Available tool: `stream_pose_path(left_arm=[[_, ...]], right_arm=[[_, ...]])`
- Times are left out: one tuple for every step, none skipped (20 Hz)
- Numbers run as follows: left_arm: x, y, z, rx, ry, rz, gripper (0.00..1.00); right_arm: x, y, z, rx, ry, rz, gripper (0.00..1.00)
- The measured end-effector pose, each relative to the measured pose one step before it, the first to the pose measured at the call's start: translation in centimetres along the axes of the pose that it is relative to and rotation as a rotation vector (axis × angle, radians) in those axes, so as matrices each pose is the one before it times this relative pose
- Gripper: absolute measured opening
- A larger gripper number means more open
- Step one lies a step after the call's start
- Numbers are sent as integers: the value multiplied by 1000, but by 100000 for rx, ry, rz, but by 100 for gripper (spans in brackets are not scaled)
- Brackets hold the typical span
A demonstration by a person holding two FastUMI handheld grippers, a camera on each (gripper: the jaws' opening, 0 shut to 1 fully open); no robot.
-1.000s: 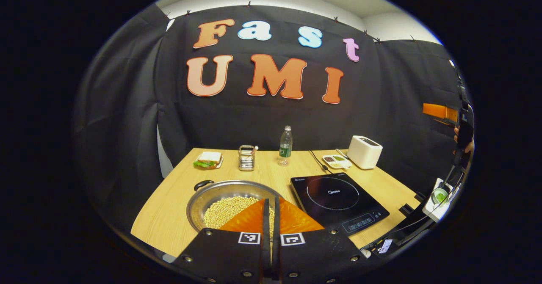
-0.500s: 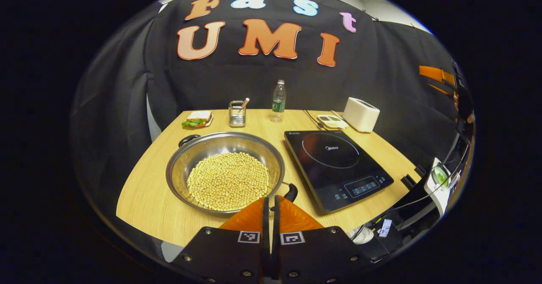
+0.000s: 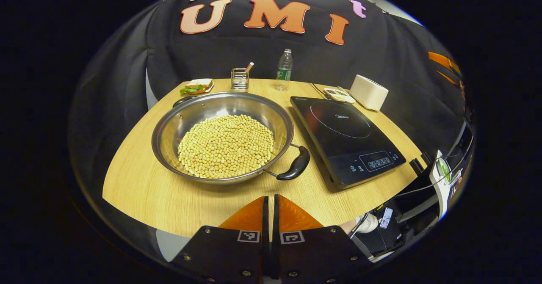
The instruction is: First push the handle of the pot to place it horizontally, then grasp the pot with both hands and set it on the induction cooktop.
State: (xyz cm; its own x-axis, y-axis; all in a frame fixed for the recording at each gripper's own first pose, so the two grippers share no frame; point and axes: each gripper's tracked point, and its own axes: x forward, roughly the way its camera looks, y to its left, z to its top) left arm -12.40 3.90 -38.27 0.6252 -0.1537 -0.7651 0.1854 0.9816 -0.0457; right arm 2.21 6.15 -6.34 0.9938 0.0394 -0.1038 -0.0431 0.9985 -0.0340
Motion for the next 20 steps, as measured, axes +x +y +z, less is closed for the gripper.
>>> stream_pose_path(left_arm=[[369, -143, -68, 171, 425, -259, 2], [360, -60, 2, -4, 343, -134, 2], [422, 14, 23, 17, 442, -134, 3], [377, 4, 95, 1, 471, 162, 3], [414, 27, -9, 205, 385, 29, 3], [341, 45, 128, 398, 196, 291, 3], [277, 91, 151, 356, -48, 304, 3], [310, -3, 308, 235, -318, 201, 3], [172, -130, 209, 6, -161, -248, 3], [139, -129, 319, -131, -365, -188, 3], [248, -172, -54, -12, 380, -516, 3], [60, -162, 27, 596, 267, -375, 3], [148, -22, 65, 797, 258, 142, 2], [12, -160, 230, 586, -250, -80, 2], [164, -300, 130, 111, -22, -305, 2], [56, -180, 200, -210, -86, -334, 2], [213, -135, 122, -214, 56, -191, 2], [292, -44, 160, -200, -25, -190, 2], [174, -151, 126, -59, 68, -235, 2], [167, -110, 171, -117, 89, -220, 2]], right_arm=[[149, 60, -190, 141, 494, 49, 100], [156, 38, -163, 137, 342, 154, 100], [22, -20, -178, 208, 194, 311, 95], [2, 95, -134, 385, 232, 543, 95], [128, 147, -154, 434, 450, 508, 95], [75, -50, -109, 271, 245, -284, 100], [184, -224, -65, -159, -62, -398, 95], [191, -154, 20, -252, 48, -392, 95], [110, -139, -6, 49, 130, -526, 95], [134, -201, 50, 172, -95, -867, 95], [57, -228, 72, 208, -251, -591, 95], [-23, -171, 62, 550, -338, -555, 95], [10, -171, 159, 501, -393, -533, 95], [62, -77, 159, 332, -446, -589, 95], [56, -115, 194, -28, -552, -441, 95], [-19, -31, 145, -208, -496, -392, 95], [-69, -7, 213, -50, -578, -279, 95], [-117, 1, 204, 110, -490, -33, 95], [-102, 45, 132, 160, -434, 138, 95], [-44, -67, 112, 187, -491, 7, 95]])
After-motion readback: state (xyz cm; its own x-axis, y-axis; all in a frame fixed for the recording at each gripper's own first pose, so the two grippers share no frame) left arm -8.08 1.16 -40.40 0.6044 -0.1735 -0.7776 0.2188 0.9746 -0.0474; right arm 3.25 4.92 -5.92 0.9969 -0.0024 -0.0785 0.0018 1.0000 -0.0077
